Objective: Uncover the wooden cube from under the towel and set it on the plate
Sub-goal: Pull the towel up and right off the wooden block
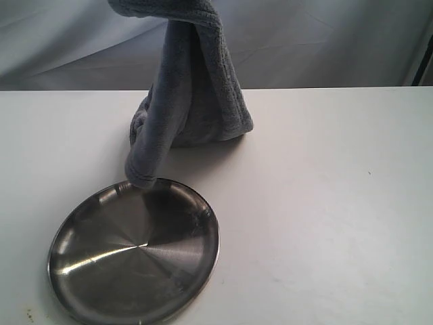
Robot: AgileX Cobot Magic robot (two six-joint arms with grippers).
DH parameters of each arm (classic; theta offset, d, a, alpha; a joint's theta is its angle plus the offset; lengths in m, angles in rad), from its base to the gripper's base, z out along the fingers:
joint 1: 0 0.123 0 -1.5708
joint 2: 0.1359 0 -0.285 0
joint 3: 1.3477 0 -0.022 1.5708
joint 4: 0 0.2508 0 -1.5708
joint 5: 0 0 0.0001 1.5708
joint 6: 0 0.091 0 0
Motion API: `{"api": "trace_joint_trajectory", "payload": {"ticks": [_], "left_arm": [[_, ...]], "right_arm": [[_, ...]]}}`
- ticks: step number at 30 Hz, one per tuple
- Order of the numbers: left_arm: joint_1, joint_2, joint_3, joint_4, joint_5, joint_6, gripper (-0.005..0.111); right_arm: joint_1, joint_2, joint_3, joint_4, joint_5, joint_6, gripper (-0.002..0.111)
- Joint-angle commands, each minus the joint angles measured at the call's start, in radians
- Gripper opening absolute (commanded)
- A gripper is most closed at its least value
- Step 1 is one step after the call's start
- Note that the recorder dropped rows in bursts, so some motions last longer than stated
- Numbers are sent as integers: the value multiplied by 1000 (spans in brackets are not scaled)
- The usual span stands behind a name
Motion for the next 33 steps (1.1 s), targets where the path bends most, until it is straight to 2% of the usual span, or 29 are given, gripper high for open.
{"api": "trace_joint_trajectory", "payload": {"ticks": [1, 12, 20, 27, 33], "left_arm": [[-4, -3, 5, -2, -7, -4, 0], [-4, -3, 5, -2, -7, -4, 0], [-4, -3, 5, -2, -7, -4, 0], [-4, -3, 5, -2, -7, -4, 0], [-4, -3, 5, -2, -7, -4, 0]], "right_arm": [[1, -16, -6, -22, -12, 19, 0], [3, -16, 1, -73, -12, 132, 0], [1, -18, 134, -258, -12, 192, 0], [-4, -75, 230, -287, -12, 199, 0], [-4, -158, 316, -452, -12, 250, 0]]}}
